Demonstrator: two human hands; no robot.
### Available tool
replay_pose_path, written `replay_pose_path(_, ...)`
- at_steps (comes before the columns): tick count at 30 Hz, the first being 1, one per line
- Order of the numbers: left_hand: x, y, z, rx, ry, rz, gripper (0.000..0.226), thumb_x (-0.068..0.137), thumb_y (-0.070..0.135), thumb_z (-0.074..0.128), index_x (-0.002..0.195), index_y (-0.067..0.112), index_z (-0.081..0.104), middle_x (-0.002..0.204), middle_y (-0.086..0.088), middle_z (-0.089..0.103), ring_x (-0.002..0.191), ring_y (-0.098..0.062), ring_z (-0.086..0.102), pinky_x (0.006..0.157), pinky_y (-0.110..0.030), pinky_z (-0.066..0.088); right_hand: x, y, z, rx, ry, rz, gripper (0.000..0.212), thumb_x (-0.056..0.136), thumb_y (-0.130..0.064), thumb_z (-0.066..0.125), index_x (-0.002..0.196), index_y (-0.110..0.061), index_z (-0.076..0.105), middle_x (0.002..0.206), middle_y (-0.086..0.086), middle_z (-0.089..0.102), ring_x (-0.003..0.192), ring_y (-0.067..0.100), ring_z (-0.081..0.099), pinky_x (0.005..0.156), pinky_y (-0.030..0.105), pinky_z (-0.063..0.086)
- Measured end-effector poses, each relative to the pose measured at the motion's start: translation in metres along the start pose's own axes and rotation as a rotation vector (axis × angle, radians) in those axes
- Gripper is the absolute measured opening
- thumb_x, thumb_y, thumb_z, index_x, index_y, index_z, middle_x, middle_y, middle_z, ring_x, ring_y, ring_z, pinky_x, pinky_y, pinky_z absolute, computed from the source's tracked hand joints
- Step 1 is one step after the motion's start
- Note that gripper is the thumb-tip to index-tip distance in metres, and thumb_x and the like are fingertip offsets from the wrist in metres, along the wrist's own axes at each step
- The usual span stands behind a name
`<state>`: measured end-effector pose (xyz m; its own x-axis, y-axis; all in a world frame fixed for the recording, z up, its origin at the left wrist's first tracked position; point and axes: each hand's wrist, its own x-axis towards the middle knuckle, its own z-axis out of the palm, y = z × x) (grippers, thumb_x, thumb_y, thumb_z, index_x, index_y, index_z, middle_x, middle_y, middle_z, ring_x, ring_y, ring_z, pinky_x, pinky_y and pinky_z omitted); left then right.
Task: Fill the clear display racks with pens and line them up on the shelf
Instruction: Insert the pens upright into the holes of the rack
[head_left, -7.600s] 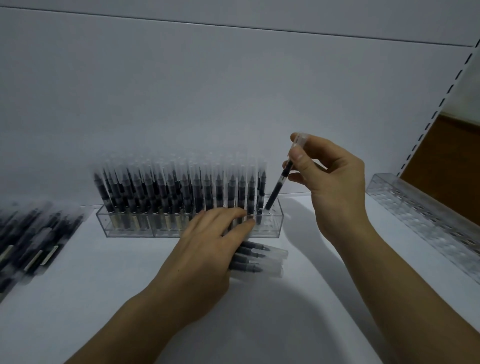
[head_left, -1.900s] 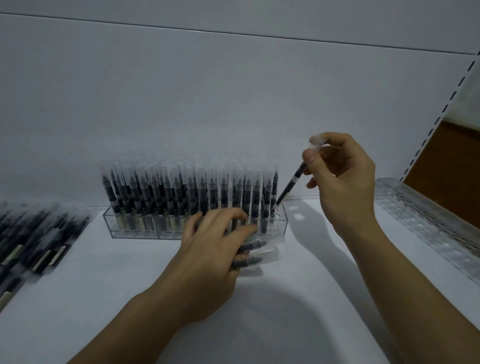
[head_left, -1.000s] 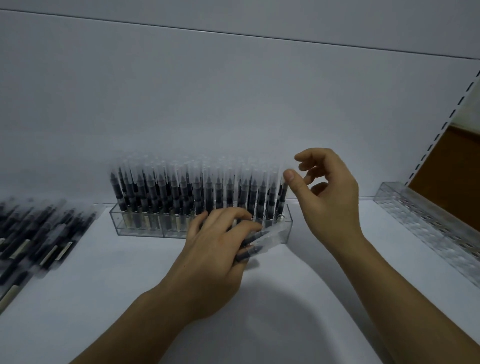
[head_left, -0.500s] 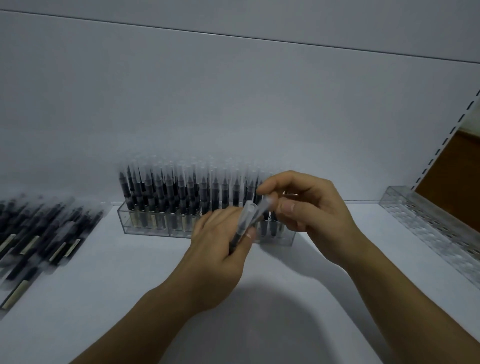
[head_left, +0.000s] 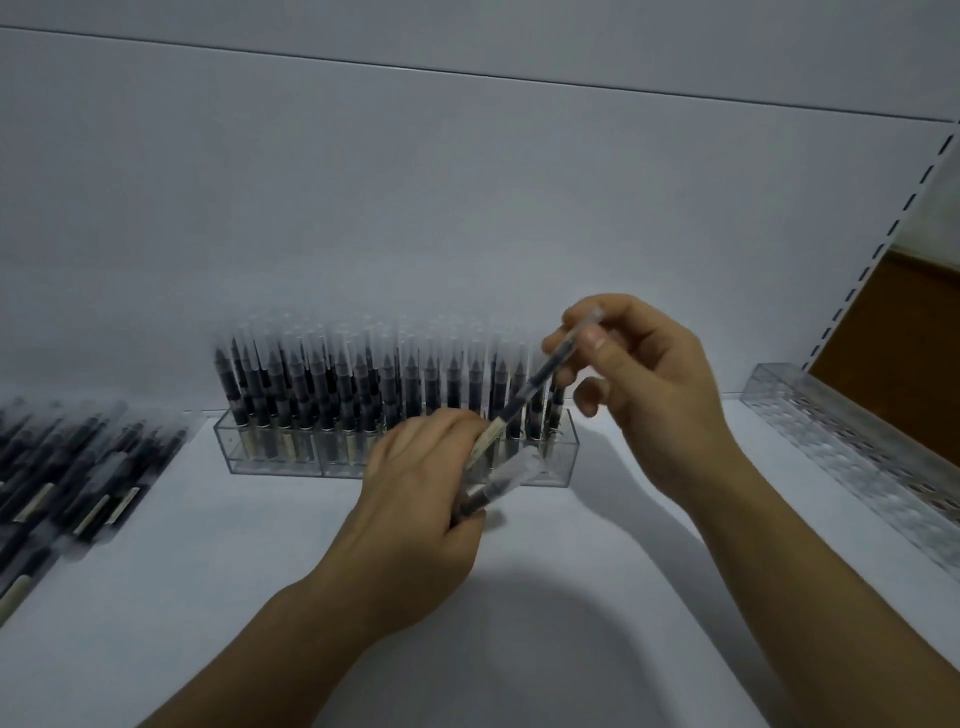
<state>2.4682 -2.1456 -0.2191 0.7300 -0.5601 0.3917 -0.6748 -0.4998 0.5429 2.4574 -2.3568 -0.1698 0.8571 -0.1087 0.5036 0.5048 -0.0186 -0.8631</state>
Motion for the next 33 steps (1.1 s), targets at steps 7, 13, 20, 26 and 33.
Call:
replay_pose_path(7, -0.001, -0.006, 0.005, 0.201, -0.061, 0.001, 0.069, 0.074, 0.017, 0.042, 0.141, 0.034, 0.044, 0.141, 0.025, 0.035, 0.136, -0.001, 0.025, 0.116, -0.036, 0.008, 0.011, -0.003, -0.019, -0.051, 0.307, 0.045, 0.030, 0.104, -0.005, 0.046, 0.120, -0.016, 0.069, 0.086, 0.000, 0.065, 0.077, 0.012, 0.053, 0.061, 0.026, 0.041)
replay_pose_path(13, -0.001, -0.010, 0.006, 0.238, -0.082, 0.019, 0.071, 0.076, 0.018, 0.039, 0.144, 0.035, 0.042, 0.143, 0.026, 0.031, 0.138, 0.001, 0.020, 0.116, -0.034, 0.004, 0.009, 0.001, -0.019, -0.268, 0.305, -0.076, 0.036, 0.109, -0.006, 0.041, 0.138, -0.019, 0.058, 0.089, -0.004, 0.065, 0.085, 0.010, 0.059, 0.072, 0.026, 0.048)
replay_pose_path(20, -0.001, -0.009, 0.006, 0.233, -0.070, 0.020, 0.071, 0.075, 0.019, 0.039, 0.143, 0.035, 0.044, 0.142, 0.026, 0.032, 0.137, 0.001, 0.020, 0.115, -0.033, 0.003, 0.007, 0.000, -0.014, -0.283, 0.296, -0.163, 0.029, 0.109, -0.002, 0.038, 0.129, -0.014, 0.055, 0.103, 0.003, 0.076, 0.087, 0.019, 0.069, 0.081, 0.030, 0.057)
replay_pose_path(26, 0.000, -0.009, 0.006, 0.245, -0.076, 0.011, 0.071, 0.076, 0.019, 0.039, 0.144, 0.036, 0.042, 0.142, 0.027, 0.030, 0.137, 0.002, 0.018, 0.115, -0.031, 0.001, 0.005, 0.001, -0.013, -0.340, 0.200, -0.138, 0.030, 0.108, 0.001, 0.038, 0.127, -0.020, 0.048, 0.105, 0.002, 0.076, 0.090, 0.021, 0.070, 0.081, 0.033, 0.058)
replay_pose_path(33, 0.000, -0.008, 0.006, 0.242, -0.083, 0.013, 0.071, 0.076, 0.019, 0.037, 0.145, 0.035, 0.042, 0.144, 0.025, 0.031, 0.138, 0.001, 0.018, 0.118, -0.035, 0.003, 0.003, 0.010, -0.010, -0.456, 0.093, -0.125, 0.031, 0.103, 0.004, 0.048, 0.114, -0.023, 0.057, 0.110, -0.001, 0.069, 0.095, 0.023, 0.068, 0.079, 0.033, 0.058)
